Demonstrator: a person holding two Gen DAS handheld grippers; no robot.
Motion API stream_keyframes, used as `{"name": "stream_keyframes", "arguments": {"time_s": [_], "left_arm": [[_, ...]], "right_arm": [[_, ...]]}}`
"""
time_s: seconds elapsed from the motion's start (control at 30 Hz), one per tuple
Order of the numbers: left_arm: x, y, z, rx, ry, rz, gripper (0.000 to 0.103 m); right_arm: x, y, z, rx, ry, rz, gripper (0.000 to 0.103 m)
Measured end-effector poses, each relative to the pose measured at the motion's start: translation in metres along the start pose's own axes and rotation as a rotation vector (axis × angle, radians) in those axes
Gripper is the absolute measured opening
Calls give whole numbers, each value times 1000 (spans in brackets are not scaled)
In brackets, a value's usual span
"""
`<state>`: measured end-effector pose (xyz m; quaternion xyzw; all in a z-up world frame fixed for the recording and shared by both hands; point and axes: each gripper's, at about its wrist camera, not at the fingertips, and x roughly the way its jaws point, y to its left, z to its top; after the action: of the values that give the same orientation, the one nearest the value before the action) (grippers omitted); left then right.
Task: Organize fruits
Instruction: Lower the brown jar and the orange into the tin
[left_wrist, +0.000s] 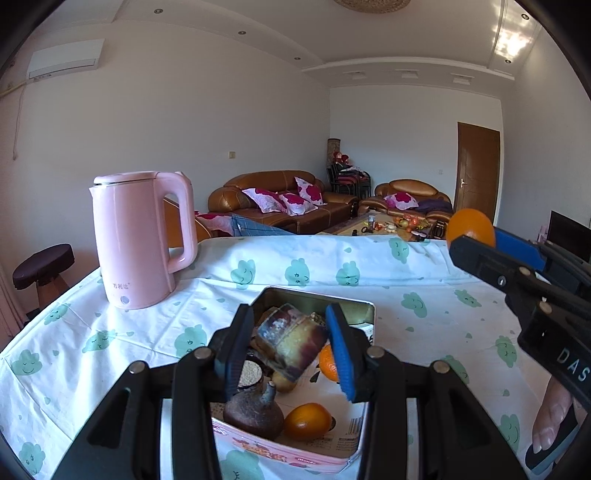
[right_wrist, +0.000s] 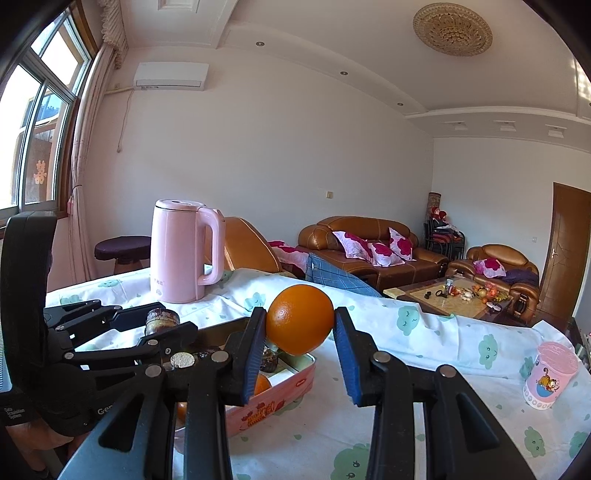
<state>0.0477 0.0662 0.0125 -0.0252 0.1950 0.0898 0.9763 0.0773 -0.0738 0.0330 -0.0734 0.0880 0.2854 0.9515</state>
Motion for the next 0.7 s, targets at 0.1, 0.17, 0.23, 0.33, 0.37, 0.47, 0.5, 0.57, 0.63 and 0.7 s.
{"name": "stream_keyframes", "arguments": {"time_s": [0.1, 0.17, 0.23, 0.33, 0.37, 0.47, 0.5, 0.57, 0.63, 0.7], "left_arm": [[5, 11, 0, -16, 19, 15, 43], [8, 18, -1, -28, 30, 27, 43], [11, 24, -1, -41, 44, 28, 43], [13, 28, -2, -43, 53, 34, 43], [13, 29, -2, -43, 55, 36, 43], [14, 30, -3, -36, 62, 36, 43], [15, 29, -3, -33, 65, 36, 43], [16, 27, -4, -25, 71, 29, 43], [18, 26, -5, -19, 77, 29, 43], [20, 26, -6, -17, 83, 29, 43]], "right_arm": [[7, 7, 2, -8, 5, 19, 39], [11, 11, 3, -15, 9, 30, 39], [15, 14, 4, -15, 14, 42, 39], [20, 16, 4, -11, 23, 56, 39], [22, 16, 3, -10, 26, 60, 39], [27, 18, 2, -6, 39, 73, 39], [29, 19, 1, -7, 43, 76, 39], [34, 21, -1, -5, 54, 82, 39], [39, 23, -4, -2, 69, 89, 39], [42, 25, -8, -5, 82, 95, 39]]}}
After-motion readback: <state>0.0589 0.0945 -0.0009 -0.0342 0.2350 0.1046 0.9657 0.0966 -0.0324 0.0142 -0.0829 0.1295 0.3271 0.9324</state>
